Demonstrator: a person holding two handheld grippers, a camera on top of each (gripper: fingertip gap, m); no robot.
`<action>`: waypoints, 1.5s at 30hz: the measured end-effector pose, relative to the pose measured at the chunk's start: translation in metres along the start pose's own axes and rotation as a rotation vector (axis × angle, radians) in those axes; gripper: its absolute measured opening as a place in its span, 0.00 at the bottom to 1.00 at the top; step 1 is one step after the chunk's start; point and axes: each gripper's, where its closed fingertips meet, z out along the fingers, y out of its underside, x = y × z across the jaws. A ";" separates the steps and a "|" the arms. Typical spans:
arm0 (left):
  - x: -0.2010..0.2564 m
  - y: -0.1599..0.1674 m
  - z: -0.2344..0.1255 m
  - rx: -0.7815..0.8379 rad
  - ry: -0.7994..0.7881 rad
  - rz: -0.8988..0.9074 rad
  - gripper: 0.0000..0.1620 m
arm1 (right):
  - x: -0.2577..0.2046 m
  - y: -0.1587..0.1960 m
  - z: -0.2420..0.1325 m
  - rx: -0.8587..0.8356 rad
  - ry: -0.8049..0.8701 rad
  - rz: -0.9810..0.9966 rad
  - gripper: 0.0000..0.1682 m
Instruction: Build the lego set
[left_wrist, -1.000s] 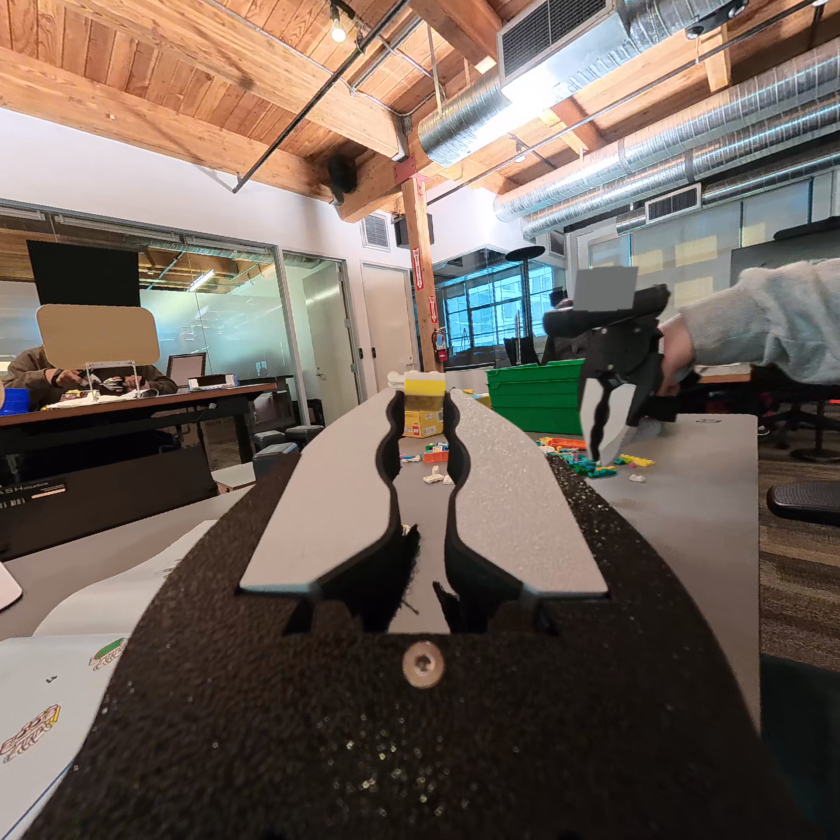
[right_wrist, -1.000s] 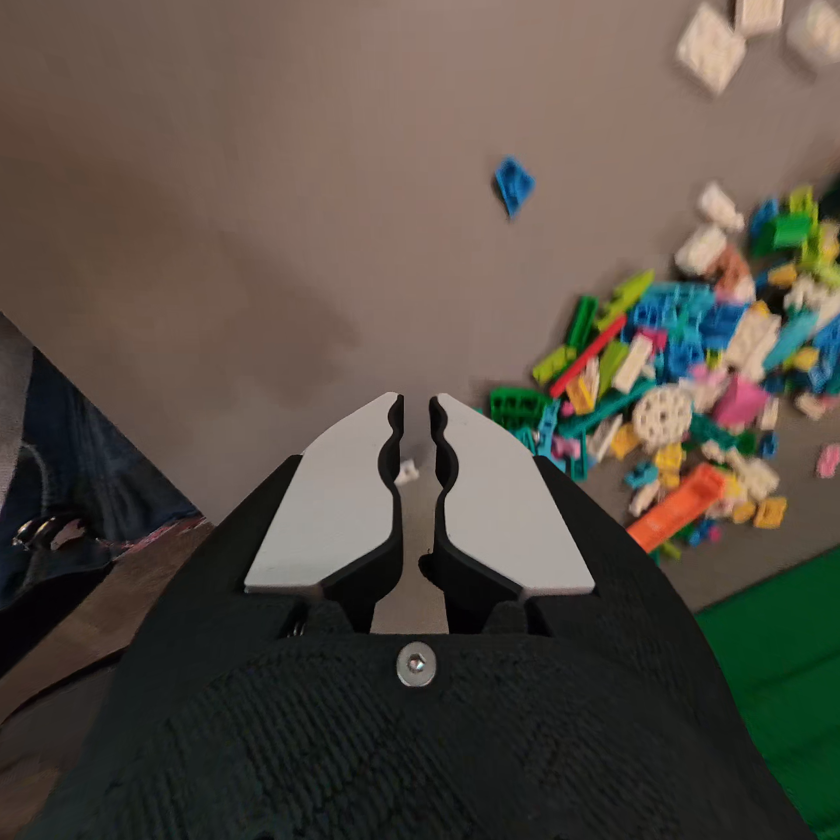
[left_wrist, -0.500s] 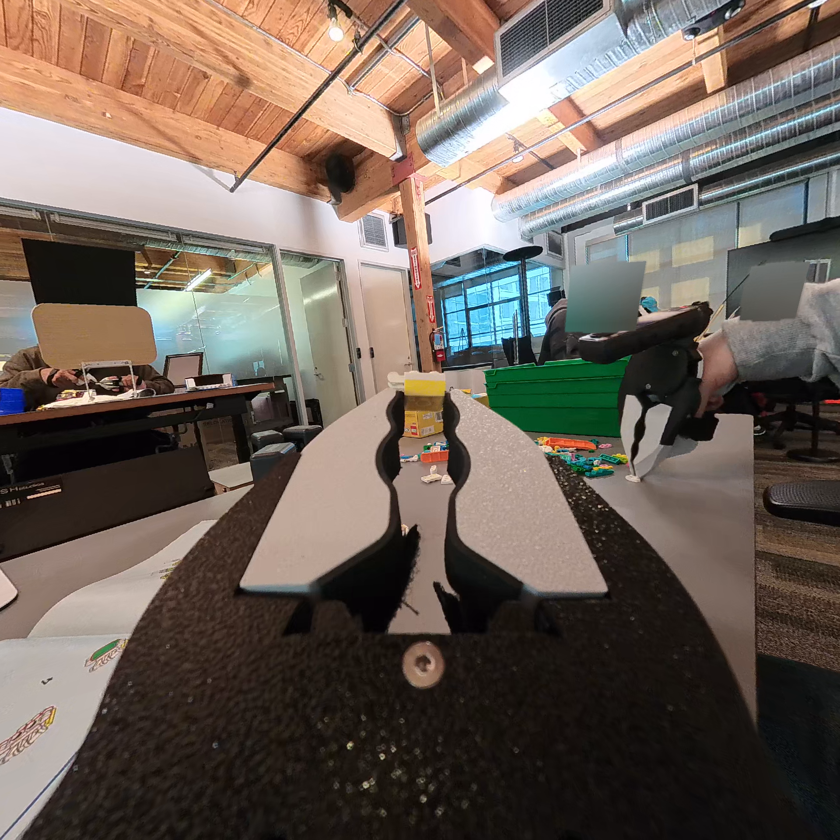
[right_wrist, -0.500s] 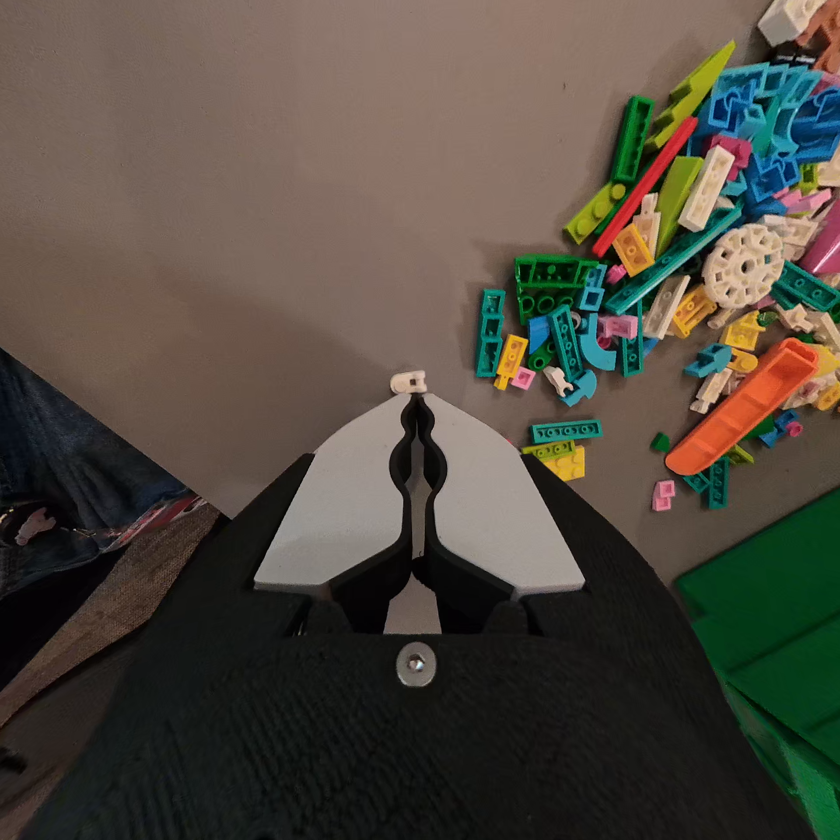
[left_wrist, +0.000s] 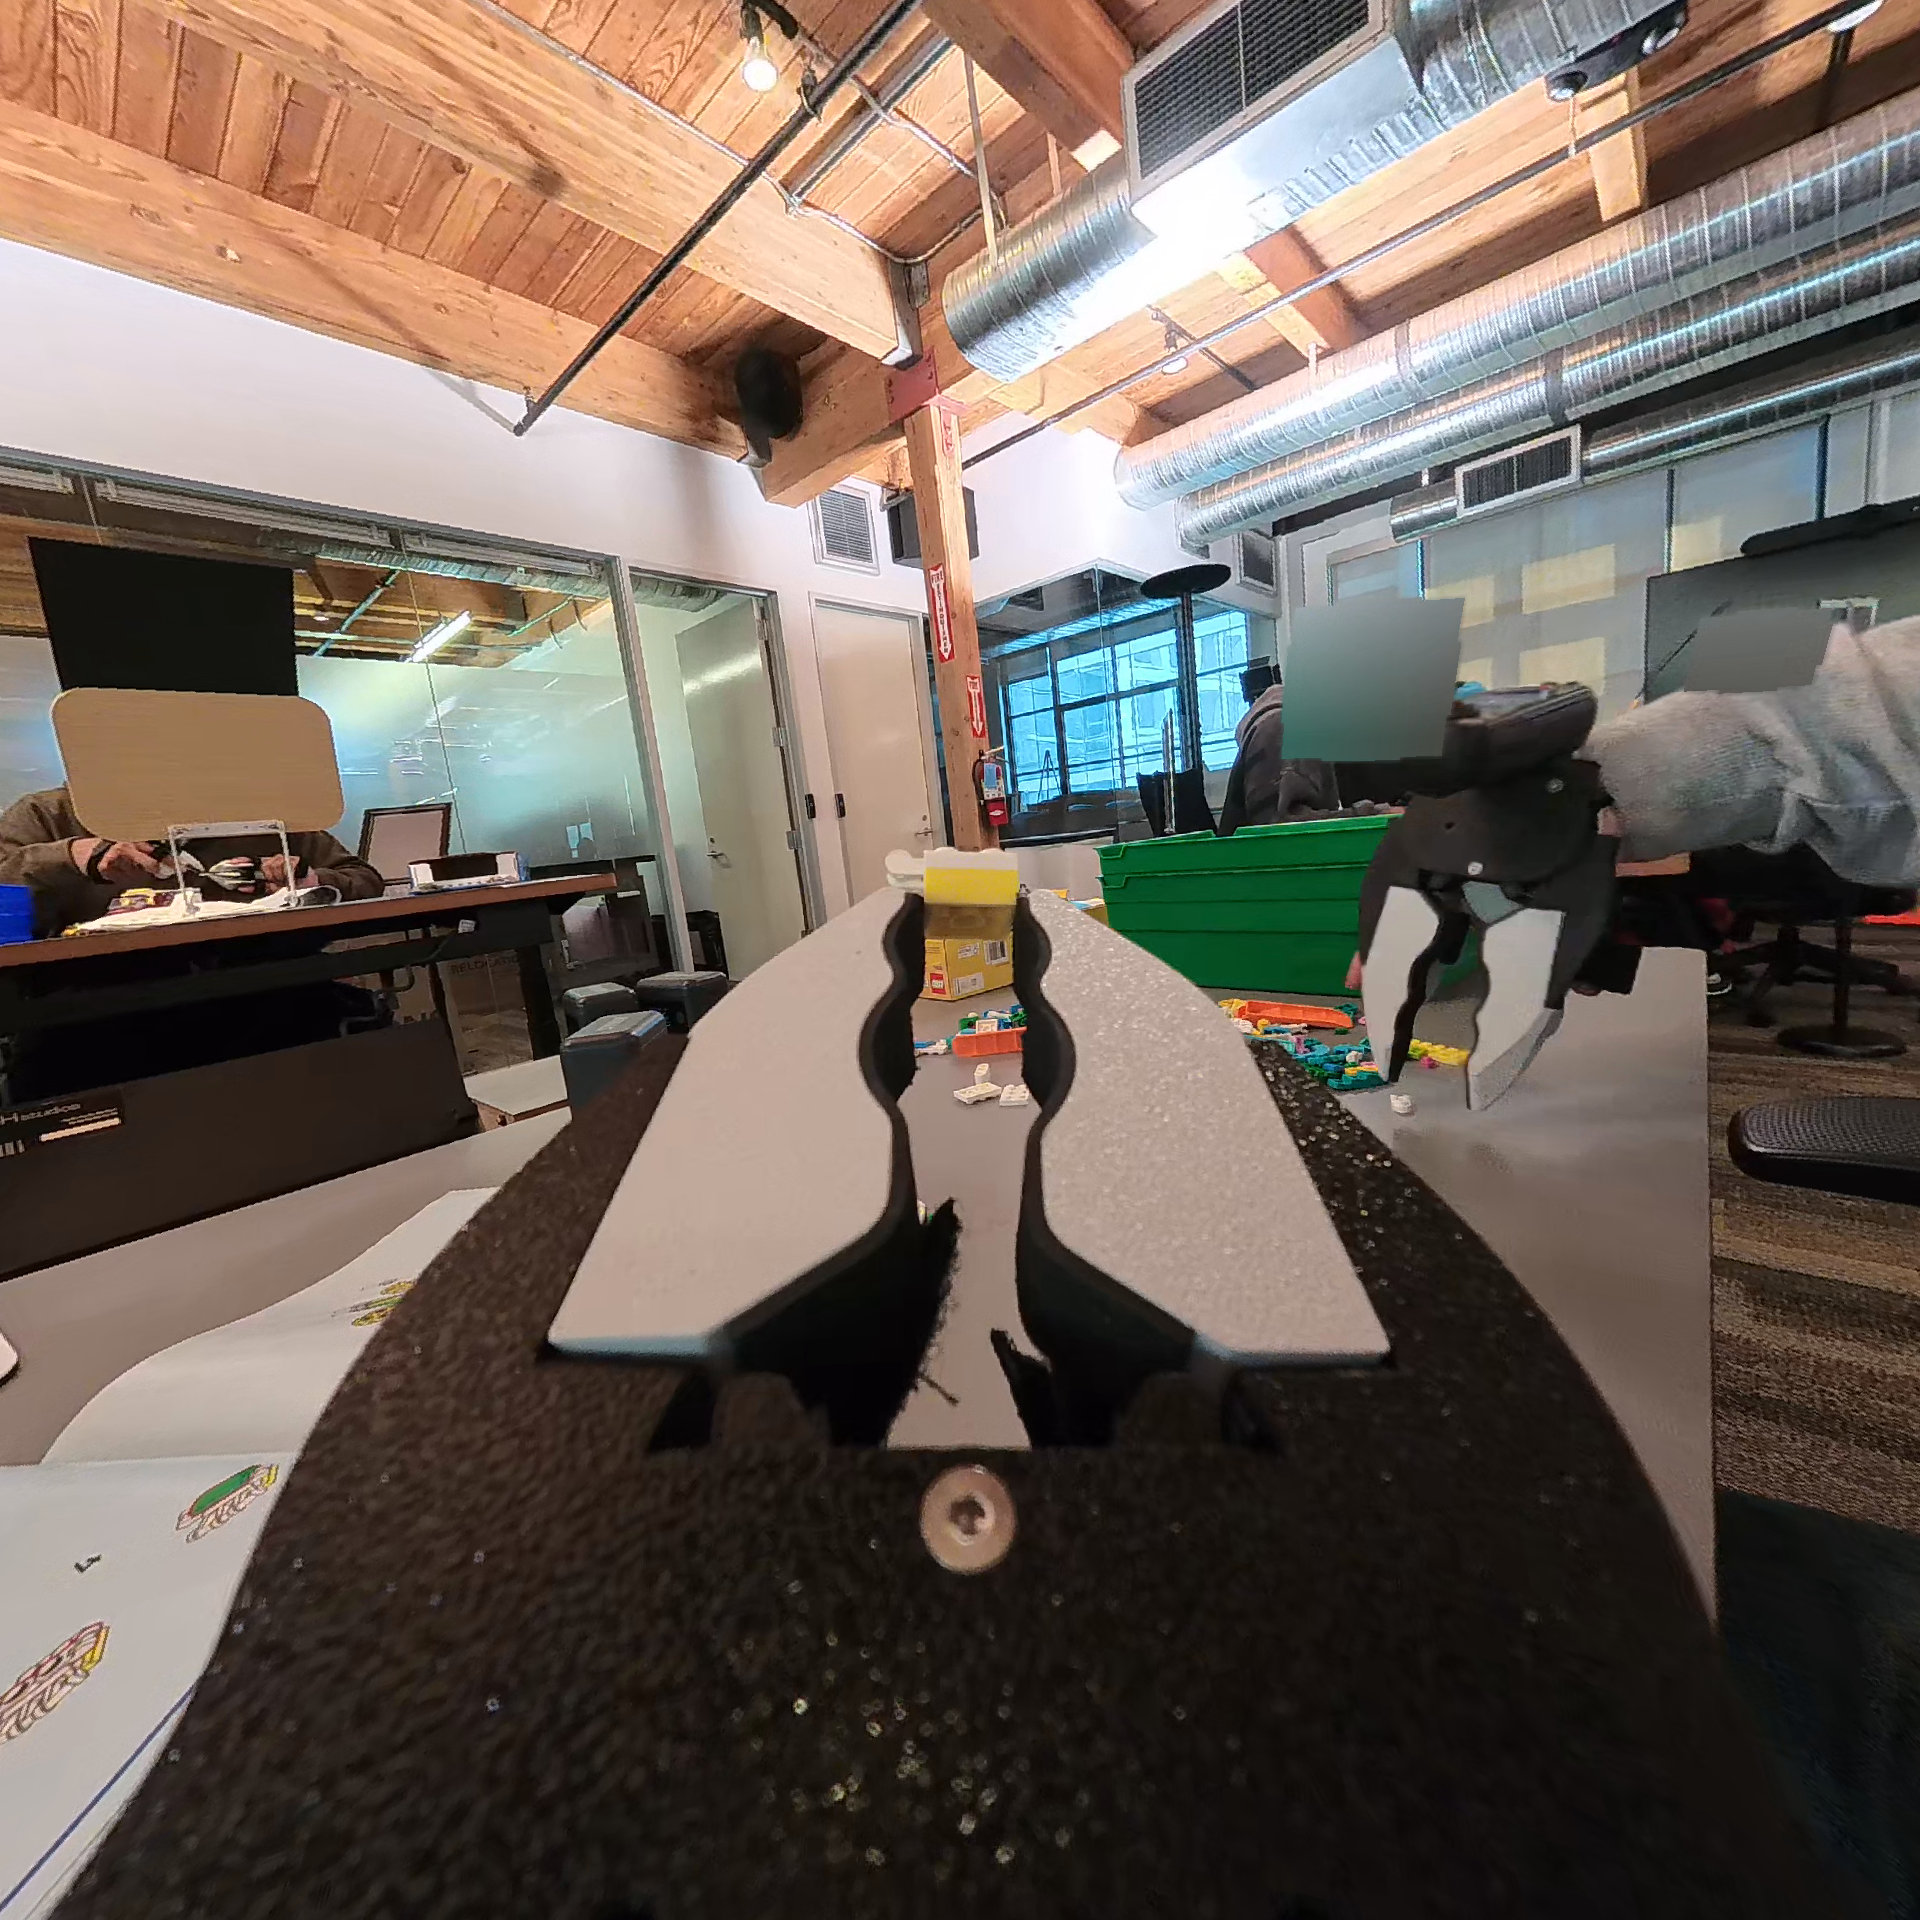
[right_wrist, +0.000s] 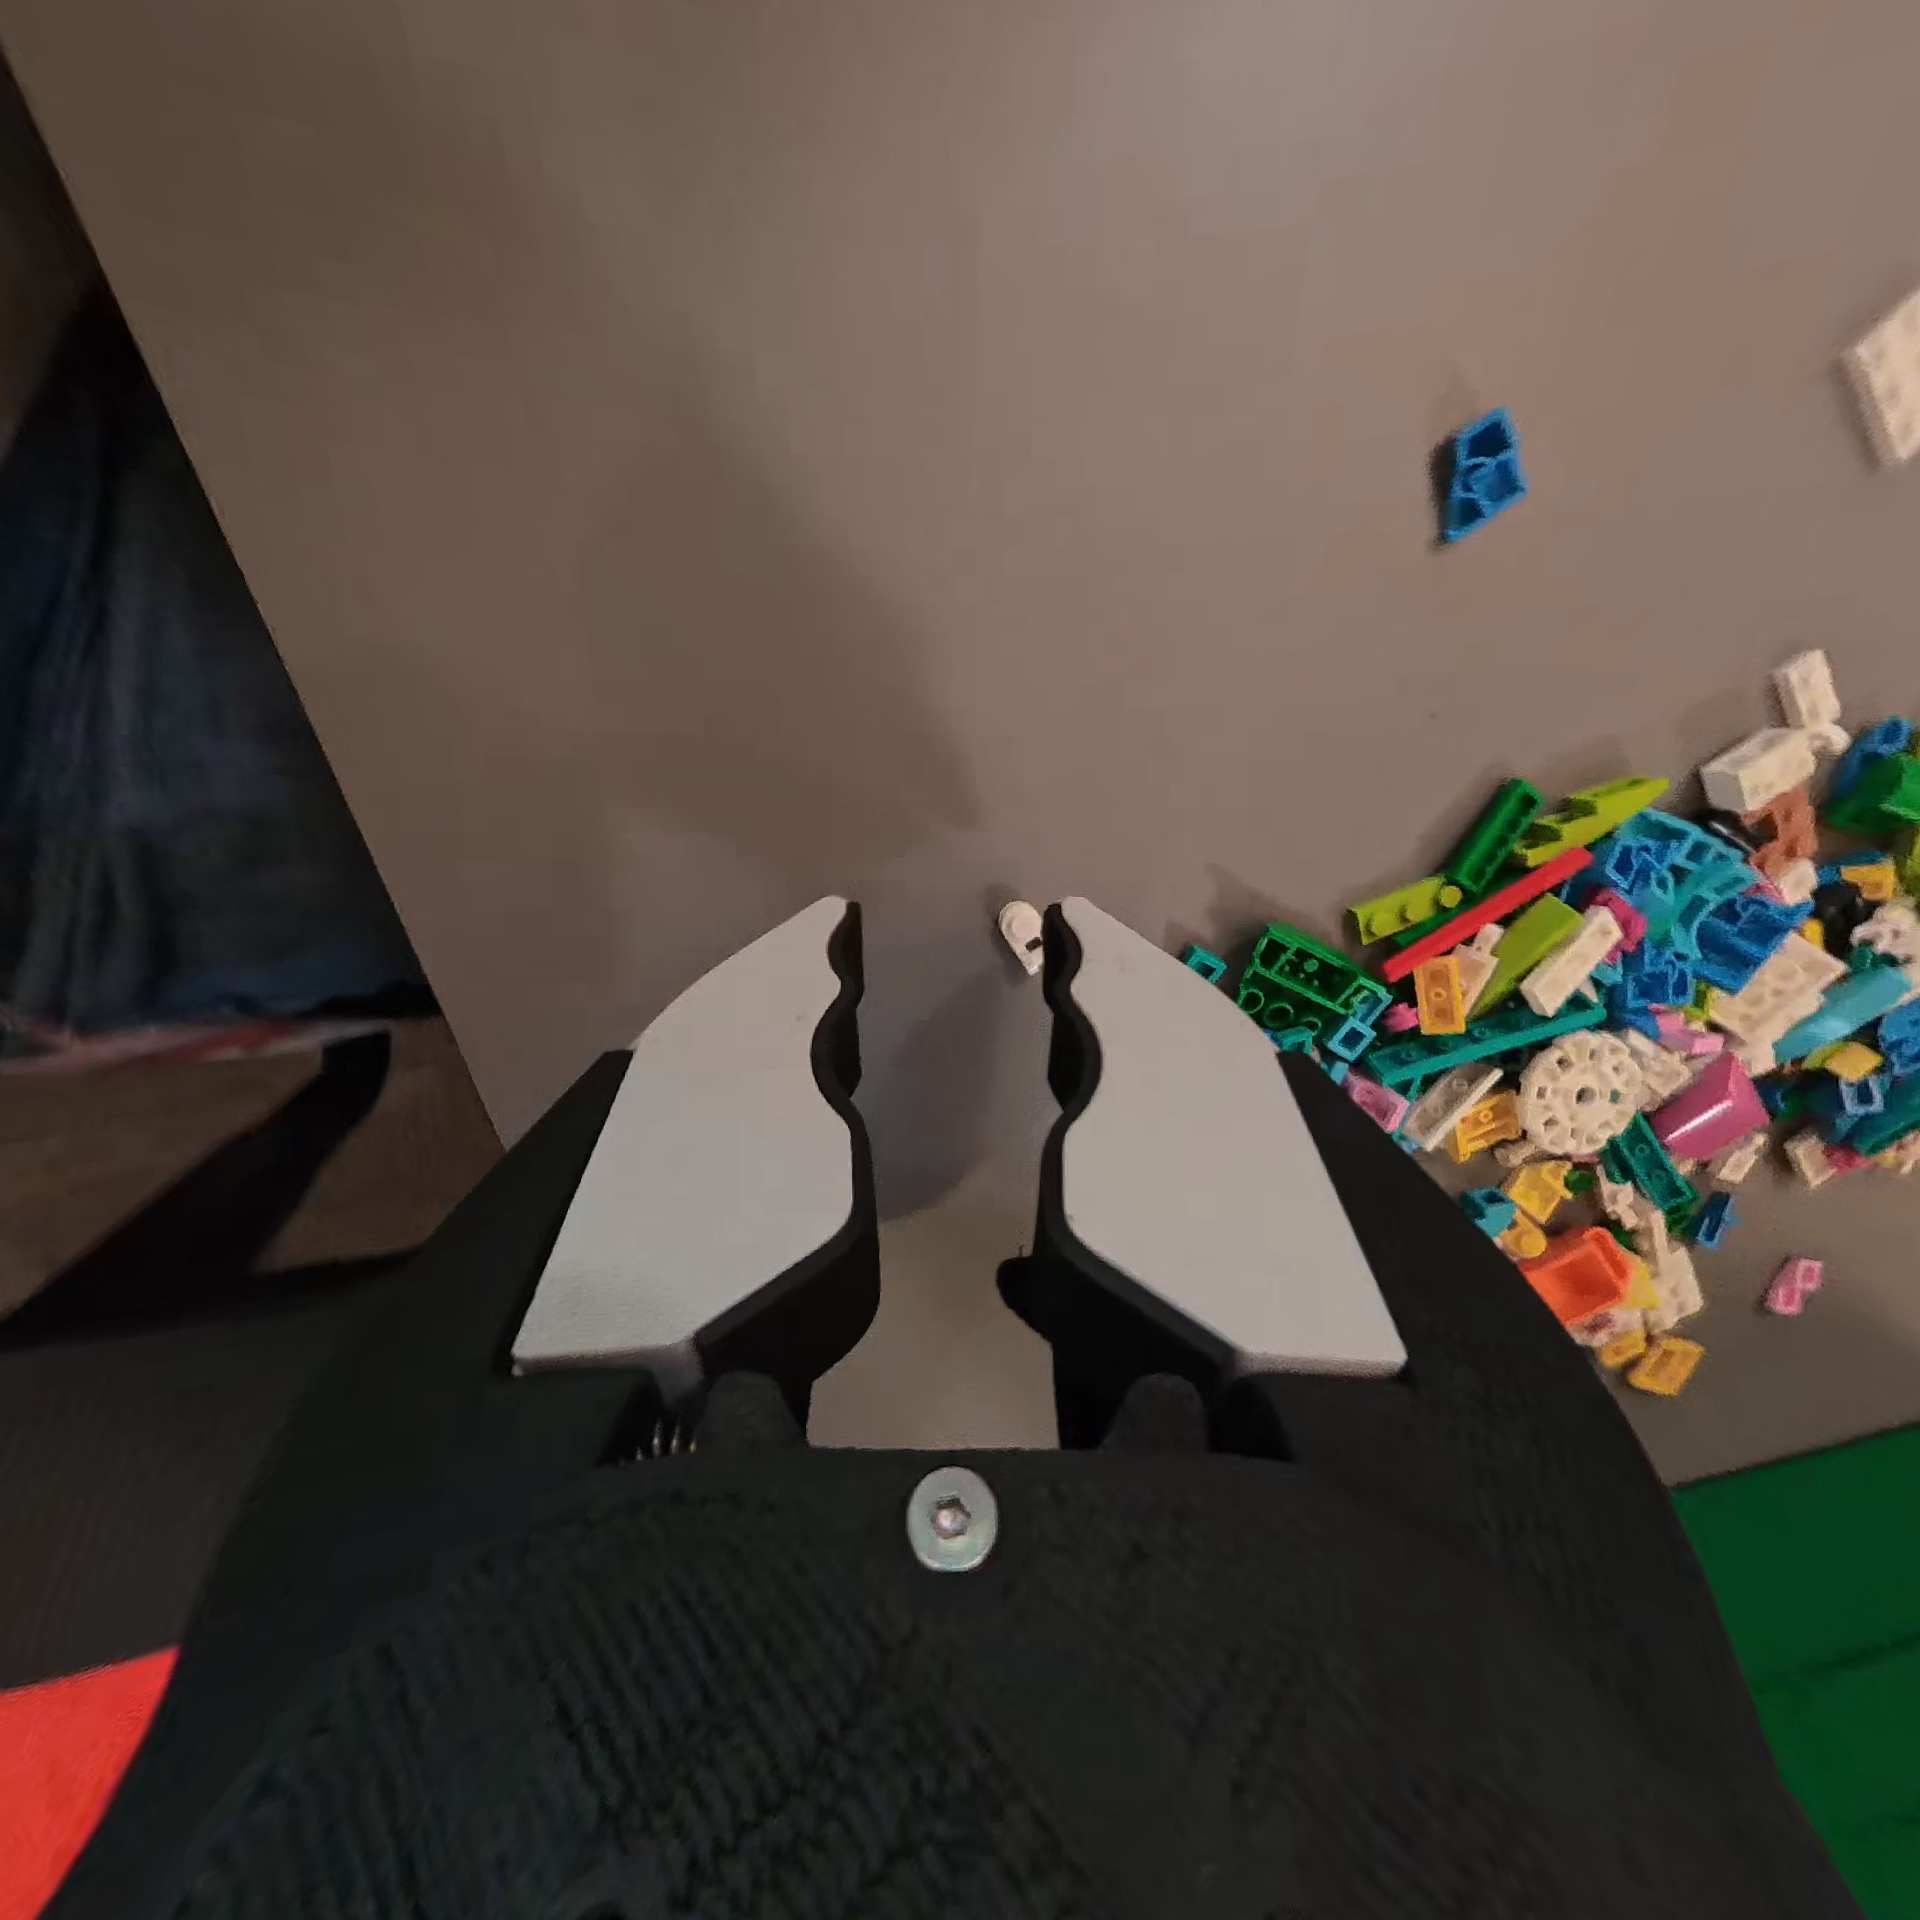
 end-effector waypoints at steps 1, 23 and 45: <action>0.000 0.000 0.000 -0.001 0.001 0.001 0.10 | -0.001 0.002 0.002 -0.032 -0.012 -0.030 0.20; 0.000 0.000 0.000 -0.006 -0.001 0.017 0.10 | 0.013 0.002 0.013 -0.152 -0.146 -0.049 0.04; 0.047 0.012 0.007 -0.081 0.109 0.529 0.10 | -0.051 -0.262 -0.060 0.694 -0.402 0.317 0.03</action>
